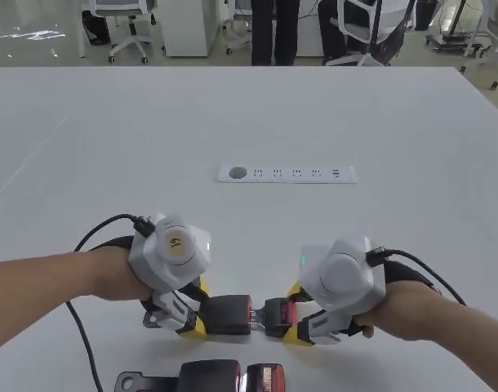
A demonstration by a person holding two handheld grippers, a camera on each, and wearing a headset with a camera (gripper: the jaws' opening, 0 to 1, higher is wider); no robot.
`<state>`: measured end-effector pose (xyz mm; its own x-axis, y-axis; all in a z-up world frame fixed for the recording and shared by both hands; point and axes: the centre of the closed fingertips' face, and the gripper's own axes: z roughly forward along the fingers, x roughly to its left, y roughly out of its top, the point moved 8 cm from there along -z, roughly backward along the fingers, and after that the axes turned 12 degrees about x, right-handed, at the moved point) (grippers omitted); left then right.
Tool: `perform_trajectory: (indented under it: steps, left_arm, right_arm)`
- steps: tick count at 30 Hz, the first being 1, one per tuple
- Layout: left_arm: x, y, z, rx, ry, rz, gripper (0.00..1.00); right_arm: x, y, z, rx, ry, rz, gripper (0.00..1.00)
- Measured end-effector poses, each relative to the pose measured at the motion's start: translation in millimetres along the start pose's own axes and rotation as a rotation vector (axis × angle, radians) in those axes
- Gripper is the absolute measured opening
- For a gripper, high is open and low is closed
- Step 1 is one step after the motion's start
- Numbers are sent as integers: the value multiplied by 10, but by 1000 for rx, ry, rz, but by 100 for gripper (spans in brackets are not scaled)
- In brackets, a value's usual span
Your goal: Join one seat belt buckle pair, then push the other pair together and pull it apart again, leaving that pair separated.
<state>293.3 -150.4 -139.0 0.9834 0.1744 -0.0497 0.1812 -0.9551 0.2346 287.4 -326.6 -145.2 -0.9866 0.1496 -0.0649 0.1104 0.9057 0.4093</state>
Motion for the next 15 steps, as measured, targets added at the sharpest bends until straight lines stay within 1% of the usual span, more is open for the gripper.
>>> perform_trajectory:
  steps: [1, 2, 5, 10, 15]
  left_arm:
    - [-2, 2, 0, 0, 2, -2, 29]
    - [-4, 8, 1, 3, 3, -2, 29]
    - [-9, 9, 1, 6, 5, 0, 29]
    - [12, 10, 10, 16, 7, 8, 29]
    - [10, 22, 2, 26, 12, 20, 28]
  right_arm:
    - [20, 30, -1, -15, 6, 14, 30]
    - [22, 54, 8, -5, -3, 7, 30]
    - [-4, 69, 15, 4, -8, 31, 30]
    - [32, 77, 2, 14, -17, 34, 29]
    - [59, 106, -3, 28, -25, 78, 29]
